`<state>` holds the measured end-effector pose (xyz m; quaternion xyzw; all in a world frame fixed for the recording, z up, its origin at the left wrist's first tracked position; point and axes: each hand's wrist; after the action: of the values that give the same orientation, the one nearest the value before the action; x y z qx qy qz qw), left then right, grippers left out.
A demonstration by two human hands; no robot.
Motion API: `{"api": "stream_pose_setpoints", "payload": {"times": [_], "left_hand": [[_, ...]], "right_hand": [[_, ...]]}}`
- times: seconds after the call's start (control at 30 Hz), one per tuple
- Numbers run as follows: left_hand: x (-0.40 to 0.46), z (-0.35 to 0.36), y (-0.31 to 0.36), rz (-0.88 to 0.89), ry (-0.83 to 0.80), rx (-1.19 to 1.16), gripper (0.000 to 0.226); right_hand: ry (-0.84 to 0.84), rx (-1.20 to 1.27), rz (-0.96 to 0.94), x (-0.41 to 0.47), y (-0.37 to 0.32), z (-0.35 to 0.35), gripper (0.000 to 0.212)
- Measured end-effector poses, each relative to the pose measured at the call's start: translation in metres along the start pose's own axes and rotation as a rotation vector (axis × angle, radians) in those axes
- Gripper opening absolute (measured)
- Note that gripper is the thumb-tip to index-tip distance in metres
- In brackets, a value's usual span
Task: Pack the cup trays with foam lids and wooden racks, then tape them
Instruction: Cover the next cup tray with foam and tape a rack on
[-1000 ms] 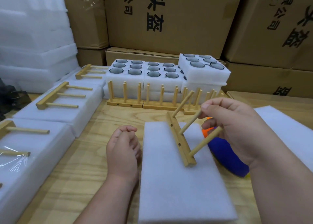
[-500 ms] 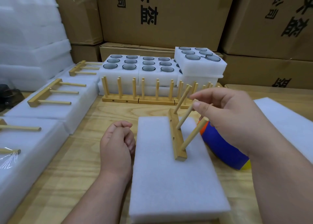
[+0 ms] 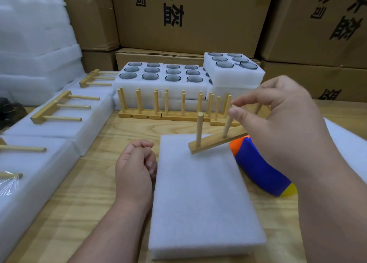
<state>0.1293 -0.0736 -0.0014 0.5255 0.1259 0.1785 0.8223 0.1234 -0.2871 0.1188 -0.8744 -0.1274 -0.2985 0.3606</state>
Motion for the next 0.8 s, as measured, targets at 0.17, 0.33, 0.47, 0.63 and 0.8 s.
{"api": "stream_pose_setpoints", "payload": {"times": [0.17, 0.33, 0.47, 0.63, 0.8], "left_hand": [[0.0002, -0.0005, -0.0002, 0.006, -0.003, 0.004, 0.02], [0.0003, -0.0007, -0.0006, -0.001, -0.003, -0.002, 0.017], [0.0005, -0.0003, -0.0008, -0.002, -0.005, -0.001, 0.018], [0.0004, -0.0005, -0.0011, 0.005, 0.003, -0.002, 0.017], [0.0002, -0.0005, -0.0011, -0.002, 0.008, 0.007, 0.015]], "right_hand": [[0.017, -0.155, -0.049, -0.0005, 0.0001, -0.0031, 0.008], [-0.041, 0.143, 0.084, 0.0029, 0.0001, -0.0055, 0.015], [-0.025, 0.402, 0.228, 0.0031, -0.0041, -0.0064, 0.013], [-0.137, 0.688, 0.487, 0.0021, -0.0055, -0.0086, 0.017], [-0.201, 0.781, 0.609, 0.0014, -0.0063, -0.005, 0.014]]}}
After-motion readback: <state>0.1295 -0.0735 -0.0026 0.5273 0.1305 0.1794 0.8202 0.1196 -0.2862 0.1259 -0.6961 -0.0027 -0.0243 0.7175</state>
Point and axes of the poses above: each hand's wrist, its own x-axis towards the middle knuckle, its own z-axis out of the palm, y = z × x, and after that the axes turned 4 degrees about x, right-handed
